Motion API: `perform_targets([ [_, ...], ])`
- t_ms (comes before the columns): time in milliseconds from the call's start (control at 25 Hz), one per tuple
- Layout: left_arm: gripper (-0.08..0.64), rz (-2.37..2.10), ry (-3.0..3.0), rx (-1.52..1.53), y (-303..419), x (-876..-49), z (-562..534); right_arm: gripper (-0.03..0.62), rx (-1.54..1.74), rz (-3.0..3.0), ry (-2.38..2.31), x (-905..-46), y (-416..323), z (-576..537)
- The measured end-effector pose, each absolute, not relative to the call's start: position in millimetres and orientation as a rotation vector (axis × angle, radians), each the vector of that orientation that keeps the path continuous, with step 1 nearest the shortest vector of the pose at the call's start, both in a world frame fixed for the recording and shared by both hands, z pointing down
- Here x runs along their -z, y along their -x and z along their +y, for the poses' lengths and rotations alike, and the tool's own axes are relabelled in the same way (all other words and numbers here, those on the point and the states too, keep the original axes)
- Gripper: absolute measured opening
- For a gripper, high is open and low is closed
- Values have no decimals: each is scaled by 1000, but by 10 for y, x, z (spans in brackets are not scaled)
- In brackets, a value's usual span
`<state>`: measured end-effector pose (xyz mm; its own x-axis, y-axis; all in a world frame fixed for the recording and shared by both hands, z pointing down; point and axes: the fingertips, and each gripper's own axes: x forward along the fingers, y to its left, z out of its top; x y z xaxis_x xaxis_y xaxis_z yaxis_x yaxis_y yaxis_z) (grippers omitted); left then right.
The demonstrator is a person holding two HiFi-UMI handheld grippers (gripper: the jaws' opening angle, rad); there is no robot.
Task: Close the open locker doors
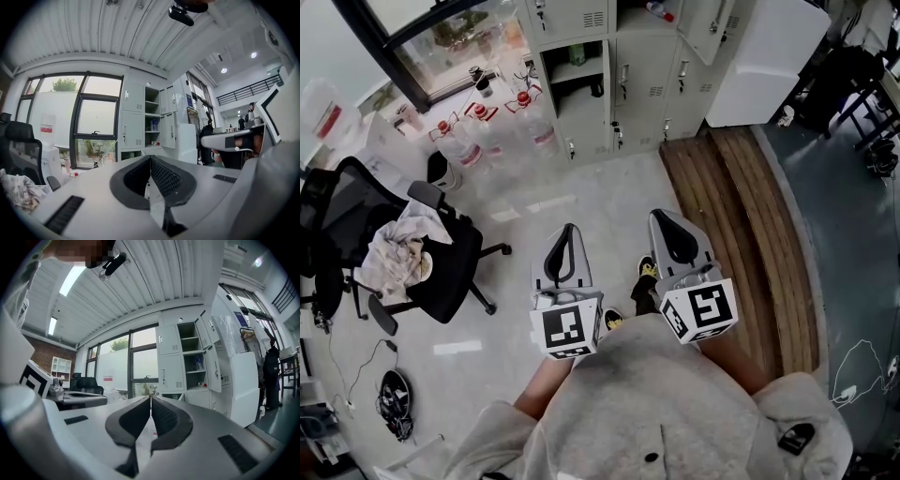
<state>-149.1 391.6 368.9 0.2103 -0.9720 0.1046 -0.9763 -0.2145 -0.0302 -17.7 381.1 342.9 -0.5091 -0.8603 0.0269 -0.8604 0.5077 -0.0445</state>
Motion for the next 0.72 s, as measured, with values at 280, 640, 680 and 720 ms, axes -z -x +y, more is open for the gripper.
perform_targets([
  [280,11,-1931,-2422,-144,1483,-3722,3769,28,-46,-2720,-1562,-3496,169,3692],
  [640,11,-1933,-2419,-168,1432,-3793,3261,28,-52,-2722,-1558,-3585,109,3158],
  [680,11,-1932,-2418,-170,1424,-3803,3184,28,-54,-2722,-1558,-3589,96,3083],
  [720,11,-1930,-2418,-171,1412,-3815,3108,28,-55,-2721,-1559,-3592,83,3008],
])
